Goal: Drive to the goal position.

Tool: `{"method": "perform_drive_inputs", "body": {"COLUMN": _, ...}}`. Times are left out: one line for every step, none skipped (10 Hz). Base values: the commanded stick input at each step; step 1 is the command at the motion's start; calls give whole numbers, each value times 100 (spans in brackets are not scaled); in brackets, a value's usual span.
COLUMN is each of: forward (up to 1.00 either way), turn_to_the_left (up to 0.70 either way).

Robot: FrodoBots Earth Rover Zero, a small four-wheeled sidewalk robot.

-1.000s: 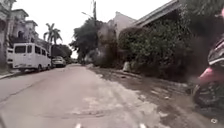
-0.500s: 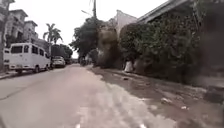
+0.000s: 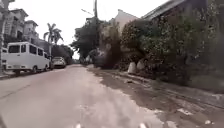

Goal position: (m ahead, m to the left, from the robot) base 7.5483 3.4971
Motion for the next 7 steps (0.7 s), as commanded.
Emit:
{"method": "perform_drive_inputs", "body": {"forward": 85, "turn_to_the_left": 0}}
{"method": "perform_drive_inputs", "body": {"forward": 85, "turn_to_the_left": 0}}
{"method": "perform_drive_inputs", "body": {"forward": 85, "turn_to_the_left": 0}}
{"method": "perform_drive_inputs", "body": {"forward": 85, "turn_to_the_left": 0}}
{"method": "perform_drive_inputs", "body": {"forward": 85, "turn_to_the_left": 0}}
{"method": "perform_drive_inputs", "body": {"forward": 85, "turn_to_the_left": 0}}
{"method": "perform_drive_inputs", "body": {"forward": 85, "turn_to_the_left": 0}}
